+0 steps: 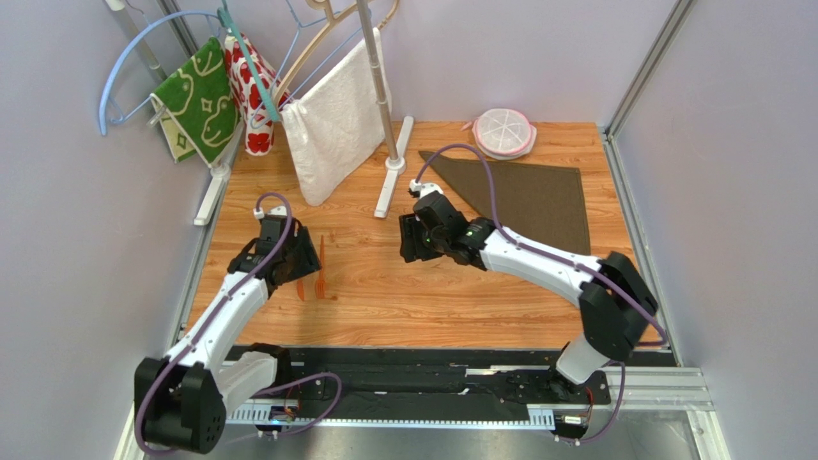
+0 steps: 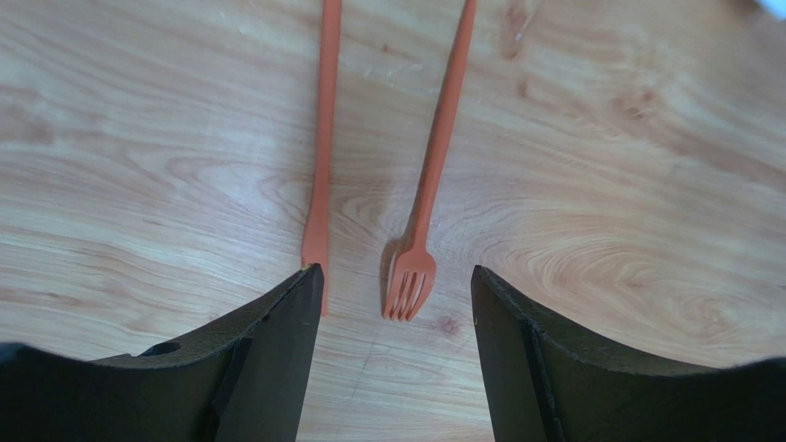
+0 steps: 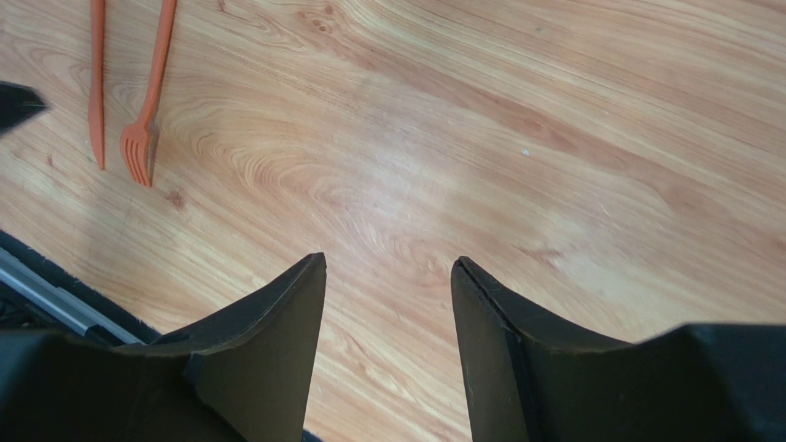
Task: Fold the napkin, place the utensils inside, and roll it up
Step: Grab a utensil with the left arm
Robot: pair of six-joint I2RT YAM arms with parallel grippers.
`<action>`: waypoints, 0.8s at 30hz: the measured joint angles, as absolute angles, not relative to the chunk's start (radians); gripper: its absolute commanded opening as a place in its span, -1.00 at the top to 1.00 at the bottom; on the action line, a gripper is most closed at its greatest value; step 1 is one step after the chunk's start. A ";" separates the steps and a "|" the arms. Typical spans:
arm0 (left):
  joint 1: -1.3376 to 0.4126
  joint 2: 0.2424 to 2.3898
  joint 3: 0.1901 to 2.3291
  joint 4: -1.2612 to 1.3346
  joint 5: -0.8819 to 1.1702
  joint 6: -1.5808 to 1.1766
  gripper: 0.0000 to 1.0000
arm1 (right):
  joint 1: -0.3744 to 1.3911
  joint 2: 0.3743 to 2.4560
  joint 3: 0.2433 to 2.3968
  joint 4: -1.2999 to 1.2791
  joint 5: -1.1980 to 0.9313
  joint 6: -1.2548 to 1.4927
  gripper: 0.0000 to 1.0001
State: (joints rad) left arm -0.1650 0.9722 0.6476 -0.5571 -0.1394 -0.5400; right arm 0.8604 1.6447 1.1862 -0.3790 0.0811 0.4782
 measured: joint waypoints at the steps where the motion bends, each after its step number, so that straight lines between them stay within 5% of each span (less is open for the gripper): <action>1: -0.176 1.010 0.636 -0.546 -0.141 -0.556 -0.36 | 0.859 1.604 1.161 -0.384 0.088 0.479 -0.15; 10: -0.228 1.171 0.601 -0.403 -0.132 -0.602 -0.33 | 0.859 1.344 1.037 -0.389 0.142 0.483 -0.18; 24: -0.243 1.262 0.581 -0.396 -0.060 -0.613 -0.07 | 0.859 1.320 1.022 -0.406 0.159 0.493 -0.19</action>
State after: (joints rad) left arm -0.2428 1.2621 0.5812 -0.3958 -0.0605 -0.6132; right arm 0.8585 1.3205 1.0218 -0.4065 0.1593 0.4934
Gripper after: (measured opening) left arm 0.545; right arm 0.595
